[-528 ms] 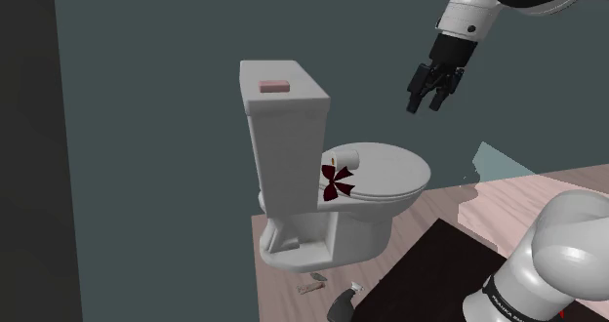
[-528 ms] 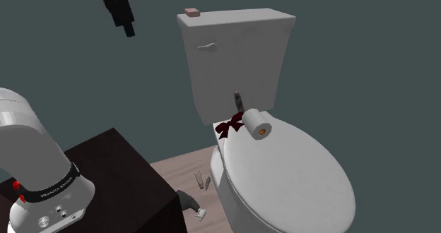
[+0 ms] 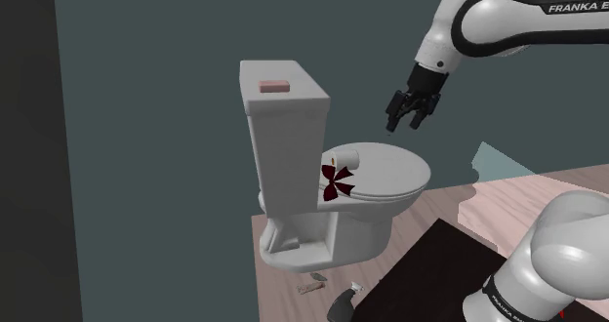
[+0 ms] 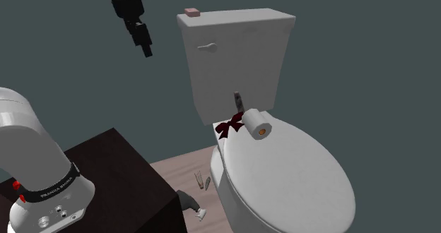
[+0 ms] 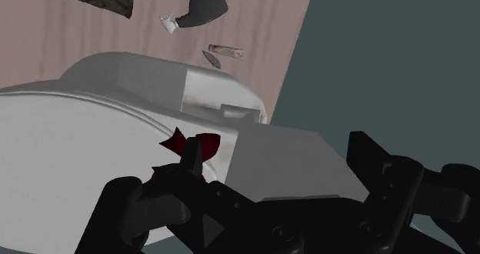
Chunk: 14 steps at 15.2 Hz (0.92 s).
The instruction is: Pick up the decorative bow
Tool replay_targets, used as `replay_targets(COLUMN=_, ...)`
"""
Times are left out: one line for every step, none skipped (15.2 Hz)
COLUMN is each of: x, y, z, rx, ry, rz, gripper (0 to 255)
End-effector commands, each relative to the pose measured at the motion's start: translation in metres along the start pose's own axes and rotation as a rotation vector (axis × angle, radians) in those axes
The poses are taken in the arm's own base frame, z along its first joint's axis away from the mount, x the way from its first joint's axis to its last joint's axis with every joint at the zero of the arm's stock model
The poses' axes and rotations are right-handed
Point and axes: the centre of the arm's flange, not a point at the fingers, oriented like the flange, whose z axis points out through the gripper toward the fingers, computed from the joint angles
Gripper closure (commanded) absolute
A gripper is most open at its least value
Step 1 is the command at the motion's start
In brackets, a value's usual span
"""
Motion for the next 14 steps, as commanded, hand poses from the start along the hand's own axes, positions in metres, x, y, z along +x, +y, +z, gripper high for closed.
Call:
replay_targets(x=0.011, y=0.003, z=0.024, rx=-0.002, ry=0.018, rz=0.020, gripper=0)
replay_targets(x=0.015, y=0.005, z=0.036, rx=-0.004, ry=0.025, rz=0.030, gripper=0)
replay_targets(x=0.020, y=0.006, z=0.048, rx=-0.005, ry=0.032, rz=0.040, gripper=0)
replay_targets(x=0.025, y=0.008, z=0.059, rx=-0.006, ry=0.040, rz=0.050, gripper=0)
replay_targets(x=0.030, y=0.009, z=0.071, rx=-0.008, ry=0.047, rz=0.060, gripper=0)
replay_targets(x=0.035, y=0.011, z=0.082, rx=-0.009, ry=0.055, rz=0.070, gripper=0)
replay_targets(x=0.040, y=0.013, z=0.094, rx=-0.010, ry=0.062, rz=0.080, gripper=0)
replay_targets(x=0.045, y=0.014, z=0.105, rx=-0.012, ry=0.070, rz=0.089, gripper=0)
replay_targets(x=0.050, y=0.016, z=0.117, rx=-0.013, ry=0.077, rz=0.099, gripper=0)
replay_targets(x=0.056, y=0.018, z=0.128, rx=-0.014, ry=0.084, rz=0.109, gripper=0)
replay_targets(x=0.061, y=0.020, z=0.140, rx=-0.016, ry=0.092, rz=0.119, gripper=0)
replay_targets(x=0.066, y=0.022, z=0.151, rx=-0.017, ry=0.099, rz=0.129, gripper=0)
replay_targets(x=0.072, y=0.024, z=0.162, rx=-0.018, ry=0.107, rz=0.139, gripper=0)
replay_targets(x=0.077, y=0.026, z=0.174, rx=-0.020, ry=0.114, rz=0.149, gripper=0)
